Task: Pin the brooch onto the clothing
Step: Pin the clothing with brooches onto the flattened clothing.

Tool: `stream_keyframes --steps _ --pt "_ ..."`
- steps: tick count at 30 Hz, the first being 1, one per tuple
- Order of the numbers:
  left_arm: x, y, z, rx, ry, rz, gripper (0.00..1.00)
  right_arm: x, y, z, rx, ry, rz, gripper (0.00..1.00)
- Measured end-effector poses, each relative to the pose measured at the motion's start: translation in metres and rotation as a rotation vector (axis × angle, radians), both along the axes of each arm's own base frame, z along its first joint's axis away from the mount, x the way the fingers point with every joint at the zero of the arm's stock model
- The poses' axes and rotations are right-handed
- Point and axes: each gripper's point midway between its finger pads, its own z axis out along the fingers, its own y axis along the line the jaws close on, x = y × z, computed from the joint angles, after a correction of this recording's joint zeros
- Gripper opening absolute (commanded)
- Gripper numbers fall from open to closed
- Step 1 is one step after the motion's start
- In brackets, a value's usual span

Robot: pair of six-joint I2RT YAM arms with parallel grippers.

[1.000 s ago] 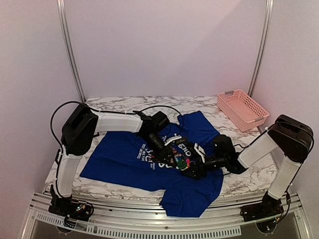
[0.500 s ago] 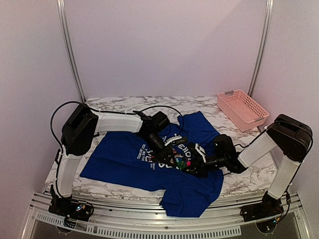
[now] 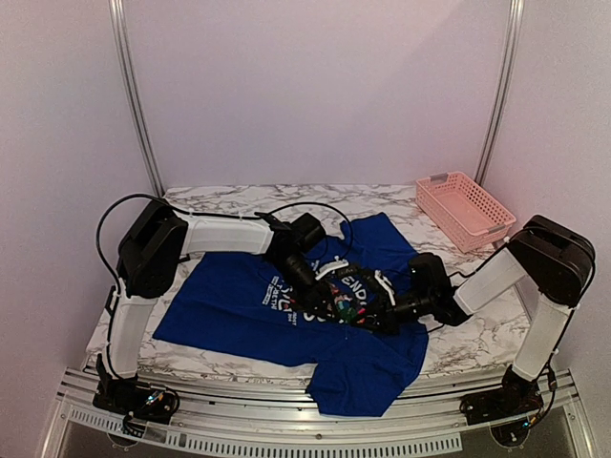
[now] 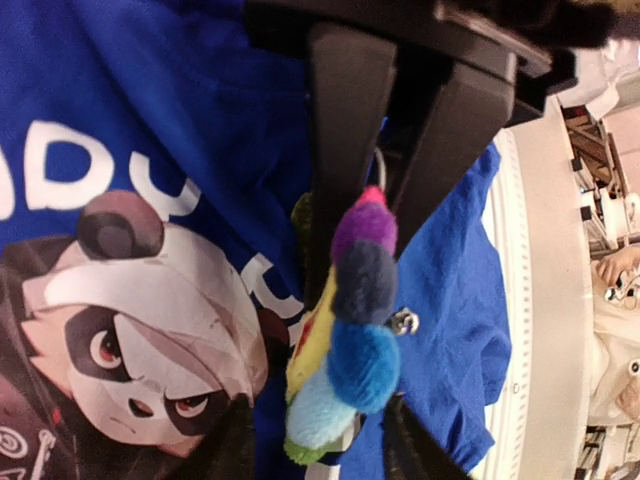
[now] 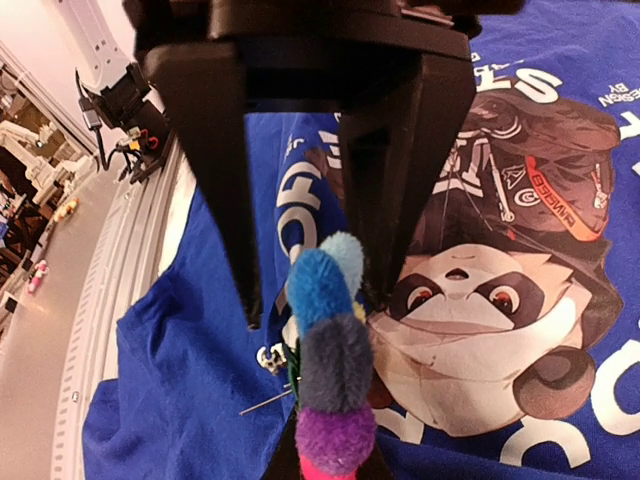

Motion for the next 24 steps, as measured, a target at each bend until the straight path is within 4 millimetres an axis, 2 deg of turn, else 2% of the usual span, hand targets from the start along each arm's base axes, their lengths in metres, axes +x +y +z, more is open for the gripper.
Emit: stream_keyframes --steps 4,9,12,15,17,21,24 --pt "0.004 0.006 0.0 -0.018 -0.067 -0.041 0.64 0.002 -0.004 0.005 0.025 0.07 -0.003 0.0" --pt "0.012 0.018 0.017 -0.111 -0.218 -0.137 0.77 0.001 -0.004 0.013 0.058 0.14 0.014 0.0" --pt "0.012 0.03 0.027 -0.186 -0.35 -0.183 0.79 0.003 -0.005 0.019 0.08 0.189 0.02 0.0" --pt "0.014 0.039 0.027 -0.232 -0.506 -0.183 0.8 0.005 -0.005 0.02 0.091 0.237 0.024 0.0" --pt "0.016 0.043 0.022 -0.258 -0.639 -0.172 0.78 0.005 -0.005 0.019 0.093 0.266 0.027 0.0" --pt "0.007 0.043 0.015 -0.323 -0.875 -0.195 0.56 0.003 -0.004 0.014 0.089 0.323 0.028 0.0" --pt "0.003 0.03 0.026 -0.397 -1.021 -0.221 0.52 0.002 -0.004 0.015 0.091 0.347 0.027 0.0"
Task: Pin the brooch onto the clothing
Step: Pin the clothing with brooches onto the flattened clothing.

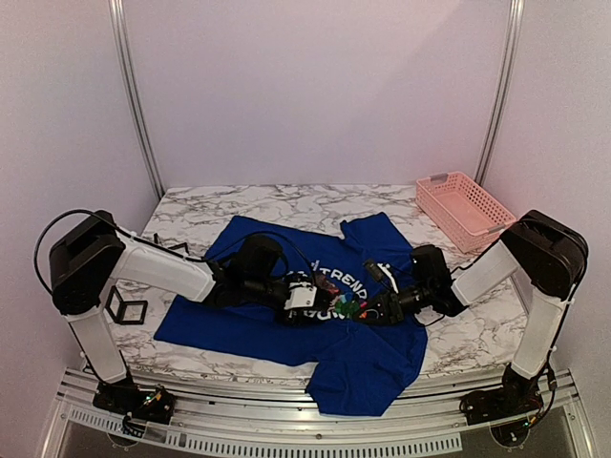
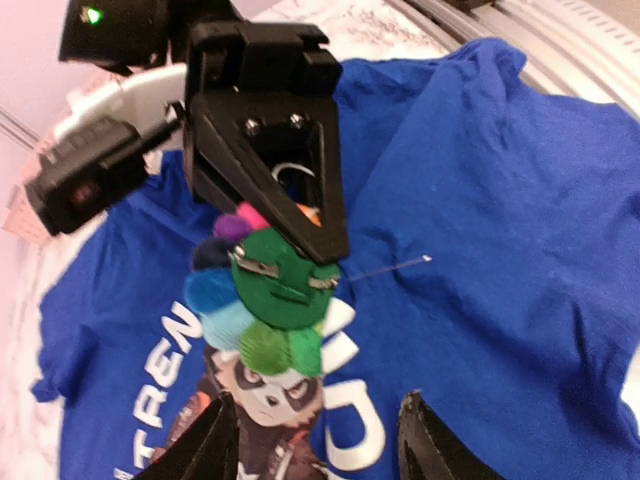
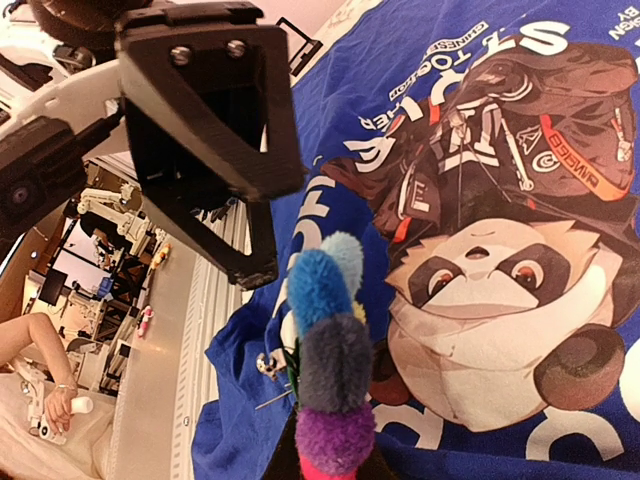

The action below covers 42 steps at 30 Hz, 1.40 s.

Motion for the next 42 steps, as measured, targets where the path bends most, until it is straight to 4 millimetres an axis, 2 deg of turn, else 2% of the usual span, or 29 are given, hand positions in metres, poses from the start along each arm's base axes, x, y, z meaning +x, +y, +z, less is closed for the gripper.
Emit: stream_keyframes --steps 4,8,12,18,21,25,29,34,38,42 --pt "0.003 -0.017 0.025 -0.115 -0.198 -0.05 0.53 0.0 0.0 0.001 0.001 0.031 -0.003 0.0" --pt "-0.001 -0.021 0.033 -0.153 -0.309 -0.119 0.57 0.002 0.003 0.006 0.007 0.061 -0.006 0.0" --pt "-0.013 -0.021 0.027 -0.134 -0.403 -0.228 0.59 0.002 0.003 0.007 0.005 0.093 -0.013 0.0" --pt "-0.036 -0.022 0.014 -0.132 -0.447 -0.302 0.5 0.003 0.004 0.007 -0.001 0.136 -0.025 0.0" --pt "-0.043 -0.028 0.013 -0.153 -0.476 -0.312 0.49 0.003 0.004 0.007 -0.002 0.143 -0.027 0.0" --pt "-0.049 -0.036 0.006 -0.16 -0.49 -0.307 0.42 0.003 0.004 0.007 -0.004 0.155 -0.03 0.0" --pt "-0.043 -0.042 -0.003 -0.142 -0.48 -0.251 0.39 0.003 0.004 0.007 -0.004 0.159 -0.032 0.0" --pt "-0.026 -0.046 -0.003 -0.116 -0.471 -0.155 0.27 0.003 0.004 0.009 0.002 0.15 -0.031 0.0" --pt "-0.018 -0.05 0.006 -0.137 -0.428 -0.089 0.25 0.004 0.005 0.01 0.009 0.144 -0.032 0.0" --pt "-0.015 -0.05 0.006 -0.145 -0.352 -0.033 0.25 0.005 0.005 0.012 0.015 0.14 -0.032 0.0"
